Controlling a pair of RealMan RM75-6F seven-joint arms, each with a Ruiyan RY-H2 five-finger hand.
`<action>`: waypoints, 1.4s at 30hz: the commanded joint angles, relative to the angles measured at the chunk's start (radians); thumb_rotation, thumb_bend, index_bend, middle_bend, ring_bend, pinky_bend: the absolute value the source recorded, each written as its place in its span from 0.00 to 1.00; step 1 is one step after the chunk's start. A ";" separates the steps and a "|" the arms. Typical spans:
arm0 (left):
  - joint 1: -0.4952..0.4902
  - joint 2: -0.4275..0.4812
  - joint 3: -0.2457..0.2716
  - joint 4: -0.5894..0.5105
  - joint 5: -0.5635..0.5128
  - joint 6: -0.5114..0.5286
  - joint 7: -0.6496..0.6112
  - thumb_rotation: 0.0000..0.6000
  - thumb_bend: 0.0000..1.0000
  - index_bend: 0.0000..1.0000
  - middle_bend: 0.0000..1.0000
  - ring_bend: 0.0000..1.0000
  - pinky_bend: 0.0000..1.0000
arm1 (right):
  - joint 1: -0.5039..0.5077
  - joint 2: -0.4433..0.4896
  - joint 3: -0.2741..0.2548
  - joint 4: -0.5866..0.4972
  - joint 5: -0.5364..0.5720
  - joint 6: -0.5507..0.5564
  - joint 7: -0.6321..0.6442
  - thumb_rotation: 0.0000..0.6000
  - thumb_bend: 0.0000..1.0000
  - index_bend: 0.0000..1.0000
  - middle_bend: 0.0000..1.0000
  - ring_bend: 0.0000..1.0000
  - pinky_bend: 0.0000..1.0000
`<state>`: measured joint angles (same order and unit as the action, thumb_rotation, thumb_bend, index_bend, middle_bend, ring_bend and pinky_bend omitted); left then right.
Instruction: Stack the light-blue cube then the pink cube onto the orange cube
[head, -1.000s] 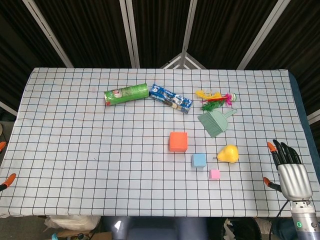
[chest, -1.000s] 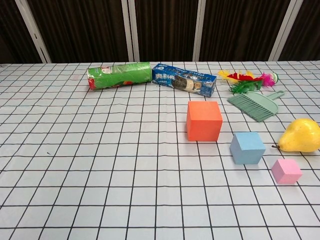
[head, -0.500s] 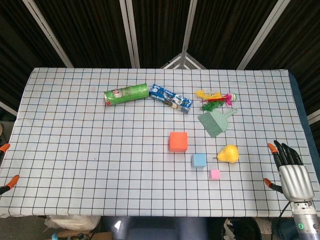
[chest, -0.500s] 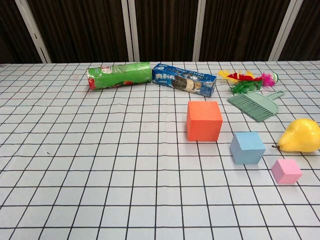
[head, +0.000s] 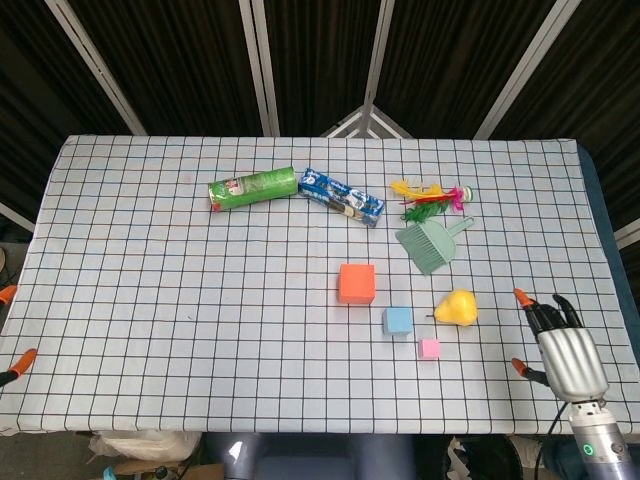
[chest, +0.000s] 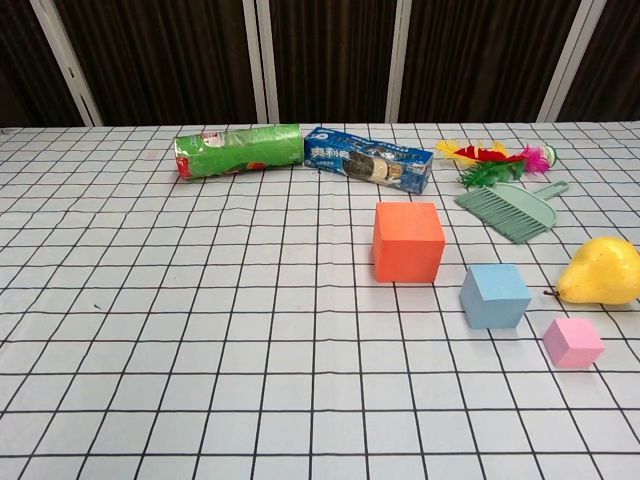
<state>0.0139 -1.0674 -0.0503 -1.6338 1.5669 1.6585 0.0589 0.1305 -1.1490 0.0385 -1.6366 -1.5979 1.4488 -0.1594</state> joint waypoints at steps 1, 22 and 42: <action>-0.001 0.002 -0.002 0.000 -0.006 -0.005 -0.002 1.00 0.24 0.13 0.06 0.02 0.18 | 0.049 0.014 0.015 -0.057 -0.038 -0.038 -0.052 1.00 0.01 0.21 0.53 0.52 0.34; -0.011 0.002 -0.012 0.003 -0.030 -0.026 -0.002 1.00 0.24 0.13 0.06 0.02 0.18 | 0.337 -0.026 0.149 -0.345 0.416 -0.418 -0.673 1.00 0.01 0.43 0.96 0.88 0.67; -0.030 -0.001 -0.019 0.003 -0.063 -0.068 0.013 1.00 0.24 0.13 0.06 0.02 0.18 | 0.507 -0.152 0.154 -0.422 0.960 -0.281 -0.919 1.00 0.01 0.27 0.96 0.88 0.67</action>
<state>-0.0150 -1.0683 -0.0692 -1.6311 1.5048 1.5911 0.0716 0.6189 -1.2814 0.1834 -2.0471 -0.6695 1.1459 -1.0799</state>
